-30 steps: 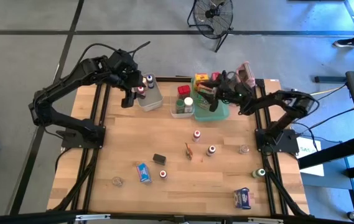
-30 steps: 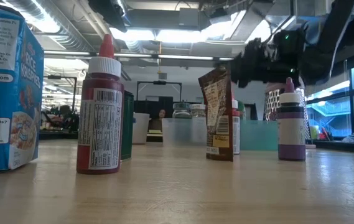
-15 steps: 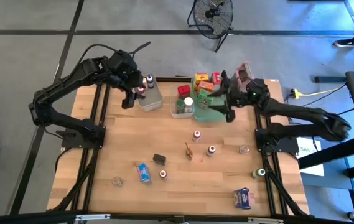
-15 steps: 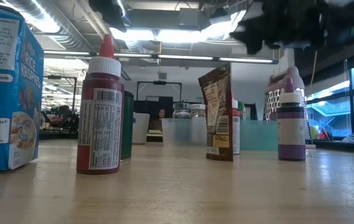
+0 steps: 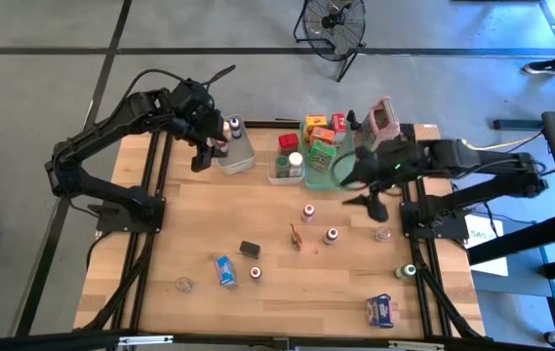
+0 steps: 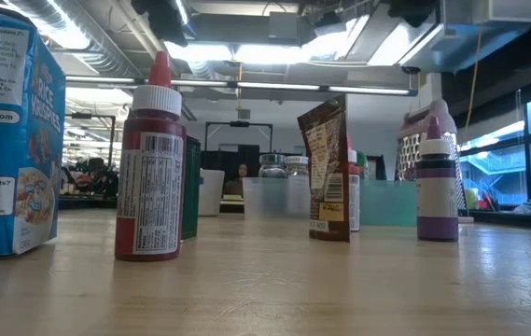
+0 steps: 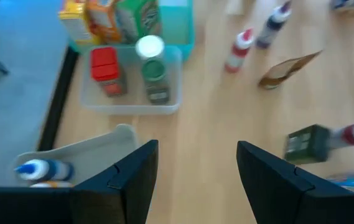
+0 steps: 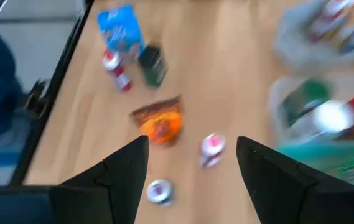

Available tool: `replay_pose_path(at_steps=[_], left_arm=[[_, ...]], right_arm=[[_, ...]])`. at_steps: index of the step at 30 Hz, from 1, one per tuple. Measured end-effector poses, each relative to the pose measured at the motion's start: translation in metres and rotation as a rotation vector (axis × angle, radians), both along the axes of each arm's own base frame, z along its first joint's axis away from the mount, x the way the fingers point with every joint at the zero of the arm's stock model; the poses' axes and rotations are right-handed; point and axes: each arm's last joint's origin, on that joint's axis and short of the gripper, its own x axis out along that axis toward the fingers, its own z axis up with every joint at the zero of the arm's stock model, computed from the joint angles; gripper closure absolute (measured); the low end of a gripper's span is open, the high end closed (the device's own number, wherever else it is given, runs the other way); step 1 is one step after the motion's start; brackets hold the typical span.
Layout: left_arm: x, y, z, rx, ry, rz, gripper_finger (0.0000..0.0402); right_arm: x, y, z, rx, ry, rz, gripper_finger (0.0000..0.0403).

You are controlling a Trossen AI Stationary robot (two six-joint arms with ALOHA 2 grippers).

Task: Pick & Place Kitchen Items
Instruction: Put the violet food coloring bottle into the gray bin

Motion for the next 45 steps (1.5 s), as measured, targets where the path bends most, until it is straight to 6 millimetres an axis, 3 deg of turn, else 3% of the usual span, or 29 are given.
replay_pose_path(at_steps=[7,14,24,39,45], left_arm=[[0.004,-0.009,0.001,-0.108,-0.042,-0.053,0.019],[0.016,-0.022,0.006,-0.167,-0.103,-0.027,0.019],[0.035,-0.048,0.016,-0.181,-0.229,-0.113,0.019],[0.052,-0.097,0.008,-0.058,-0.156,-0.05,0.019],[0.071,-0.109,-0.007,-0.02,-0.089,-0.065,0.019]], right_arm=[[0.027,0.028,-0.041,0.032,0.319,0.028,0.0157],[0.032,0.029,-0.062,-0.04,0.504,0.0,0.0157],[0.031,0.033,-0.07,-0.06,0.515,0.032,0.0157],[0.027,0.064,-0.123,-0.019,0.487,0.045,0.0157],[0.019,0.069,-0.141,-0.037,0.503,-0.088,0.0157]])
